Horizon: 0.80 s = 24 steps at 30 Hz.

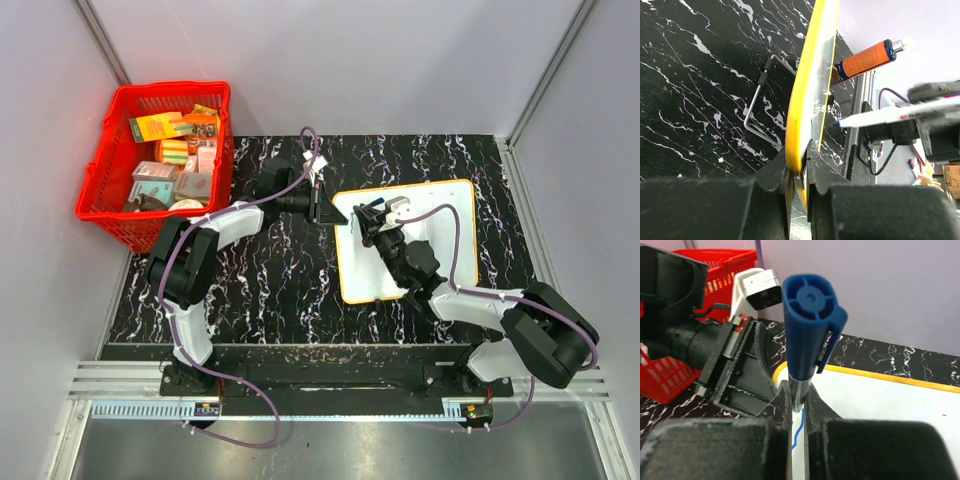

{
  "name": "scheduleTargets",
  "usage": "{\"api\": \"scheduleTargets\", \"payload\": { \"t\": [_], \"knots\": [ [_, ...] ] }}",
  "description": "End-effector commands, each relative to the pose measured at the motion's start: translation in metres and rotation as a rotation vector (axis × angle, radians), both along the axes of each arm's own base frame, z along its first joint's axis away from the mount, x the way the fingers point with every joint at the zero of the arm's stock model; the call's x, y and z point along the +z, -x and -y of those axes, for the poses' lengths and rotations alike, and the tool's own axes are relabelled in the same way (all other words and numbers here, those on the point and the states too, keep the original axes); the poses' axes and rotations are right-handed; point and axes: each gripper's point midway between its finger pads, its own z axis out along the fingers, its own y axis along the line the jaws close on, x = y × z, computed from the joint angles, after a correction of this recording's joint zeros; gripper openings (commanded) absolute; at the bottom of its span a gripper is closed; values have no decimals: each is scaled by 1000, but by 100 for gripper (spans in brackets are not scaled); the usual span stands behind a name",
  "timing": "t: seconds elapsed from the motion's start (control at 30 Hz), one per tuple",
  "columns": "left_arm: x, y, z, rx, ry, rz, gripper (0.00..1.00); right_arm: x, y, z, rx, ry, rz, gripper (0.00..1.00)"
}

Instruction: Write a sentence on the whiteboard

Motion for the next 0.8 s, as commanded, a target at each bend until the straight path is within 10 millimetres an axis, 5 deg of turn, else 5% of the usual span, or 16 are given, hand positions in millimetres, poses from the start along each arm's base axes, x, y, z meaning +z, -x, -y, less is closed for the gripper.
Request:
{"api": "scheduleTargets", "payload": {
  "t": [0.0, 0.77],
  "knots": [
    [-29, -14, 2, 23, -99, 141, 0, 13, -18, 7, -52, -11, 22, 0],
    [-34, -14, 2, 21, -111, 134, 0, 1, -23, 4, -9, -24, -1, 0]
  ]
}}
